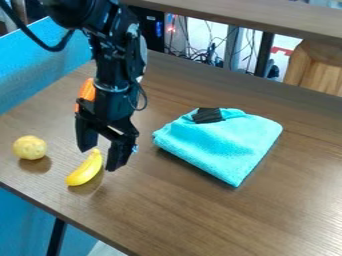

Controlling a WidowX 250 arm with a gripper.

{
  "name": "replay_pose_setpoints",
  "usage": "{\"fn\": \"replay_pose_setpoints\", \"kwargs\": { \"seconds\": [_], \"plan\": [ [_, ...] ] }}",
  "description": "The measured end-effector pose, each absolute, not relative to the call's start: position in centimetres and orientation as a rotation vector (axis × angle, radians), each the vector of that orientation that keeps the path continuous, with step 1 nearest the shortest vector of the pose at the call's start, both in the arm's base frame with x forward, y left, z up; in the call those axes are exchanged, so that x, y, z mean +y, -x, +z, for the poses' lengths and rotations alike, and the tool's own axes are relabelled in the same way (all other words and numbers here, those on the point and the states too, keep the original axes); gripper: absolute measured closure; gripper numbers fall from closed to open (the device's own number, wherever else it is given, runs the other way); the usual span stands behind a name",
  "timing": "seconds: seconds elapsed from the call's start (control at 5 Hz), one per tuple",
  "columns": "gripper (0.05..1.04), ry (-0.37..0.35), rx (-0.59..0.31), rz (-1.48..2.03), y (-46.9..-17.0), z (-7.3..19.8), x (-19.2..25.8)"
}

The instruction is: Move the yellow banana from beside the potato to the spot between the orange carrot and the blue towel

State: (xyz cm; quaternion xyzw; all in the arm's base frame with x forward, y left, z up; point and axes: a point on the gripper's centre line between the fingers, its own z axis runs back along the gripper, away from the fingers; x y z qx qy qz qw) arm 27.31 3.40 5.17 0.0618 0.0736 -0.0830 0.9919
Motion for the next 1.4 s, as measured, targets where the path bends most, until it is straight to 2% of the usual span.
{"fn": "replay_pose_setpoints", "kwargs": {
  "seconds": [0.2,0.6,1.0,1.2,1.4],
  "plan": [
    [0.082,-0.154,0.181,-0.109,-26.8,5.0,5.1],
    [0.082,-0.146,0.191,-0.070,-26.2,4.8,6.8],
    [0.082,-0.119,0.170,-0.059,-26.7,3.9,6.3],
    [0.098,-0.101,0.159,-0.037,-26.8,3.3,6.0],
    [0.178,-0.115,0.186,-0.020,-26.7,2.3,6.2]
  ]
}}
